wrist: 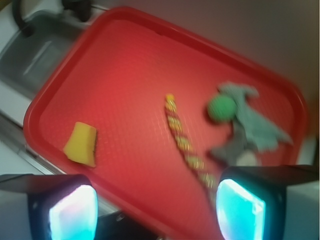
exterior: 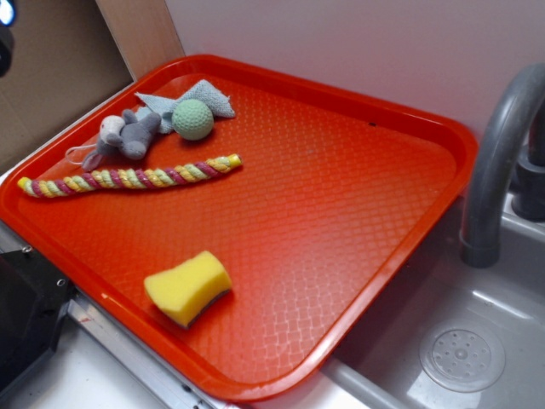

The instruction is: Grab the multicolored rope.

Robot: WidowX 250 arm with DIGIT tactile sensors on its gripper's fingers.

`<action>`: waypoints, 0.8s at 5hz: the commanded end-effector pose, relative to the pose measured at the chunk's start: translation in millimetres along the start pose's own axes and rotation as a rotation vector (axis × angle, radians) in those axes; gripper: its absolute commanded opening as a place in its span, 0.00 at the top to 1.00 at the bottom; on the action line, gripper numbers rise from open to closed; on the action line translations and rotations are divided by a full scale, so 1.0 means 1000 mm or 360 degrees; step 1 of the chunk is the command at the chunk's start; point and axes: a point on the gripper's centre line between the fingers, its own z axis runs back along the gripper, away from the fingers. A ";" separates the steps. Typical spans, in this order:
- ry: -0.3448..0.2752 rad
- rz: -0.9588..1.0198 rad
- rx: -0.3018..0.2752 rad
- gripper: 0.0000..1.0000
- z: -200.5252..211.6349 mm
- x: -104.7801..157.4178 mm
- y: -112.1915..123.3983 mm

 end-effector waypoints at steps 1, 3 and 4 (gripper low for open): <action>0.0080 -0.0183 0.0038 0.00 -0.046 0.007 0.018; 0.0233 -0.0221 0.0068 0.00 -0.088 0.007 0.021; 0.0319 -0.0252 0.0038 0.00 -0.115 0.003 0.024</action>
